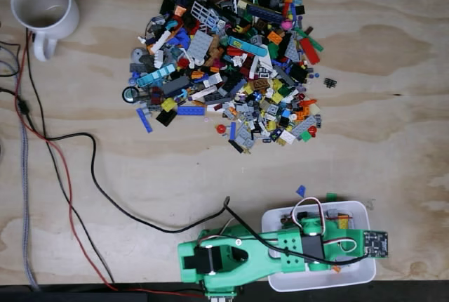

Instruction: Find the closest Lego and put it in the bin.

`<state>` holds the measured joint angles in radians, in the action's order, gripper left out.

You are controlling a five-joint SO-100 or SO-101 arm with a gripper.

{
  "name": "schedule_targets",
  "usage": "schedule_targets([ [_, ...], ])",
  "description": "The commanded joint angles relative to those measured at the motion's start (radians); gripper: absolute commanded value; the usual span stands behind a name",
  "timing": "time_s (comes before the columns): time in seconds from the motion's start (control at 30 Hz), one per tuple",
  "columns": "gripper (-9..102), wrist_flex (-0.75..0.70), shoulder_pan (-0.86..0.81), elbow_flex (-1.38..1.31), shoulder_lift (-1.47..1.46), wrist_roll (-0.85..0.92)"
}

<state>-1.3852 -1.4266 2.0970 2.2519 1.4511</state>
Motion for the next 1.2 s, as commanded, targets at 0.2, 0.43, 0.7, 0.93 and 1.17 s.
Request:
schedule_targets([
  [0.2,21,0.025,0.071,-0.075,0.069,-0.003],
  [0.43,3,0.072,0.732,-0.155,0.049,-0.233],
  [0.7,4,0.110,1.269,-0.313,-0.189,-0.408],
  [0.93,4,0.166,1.480,-0.311,-0.307,-0.477],
  [1.17,3,0.166,1.560,-0.310,-0.328,-0.515],
])
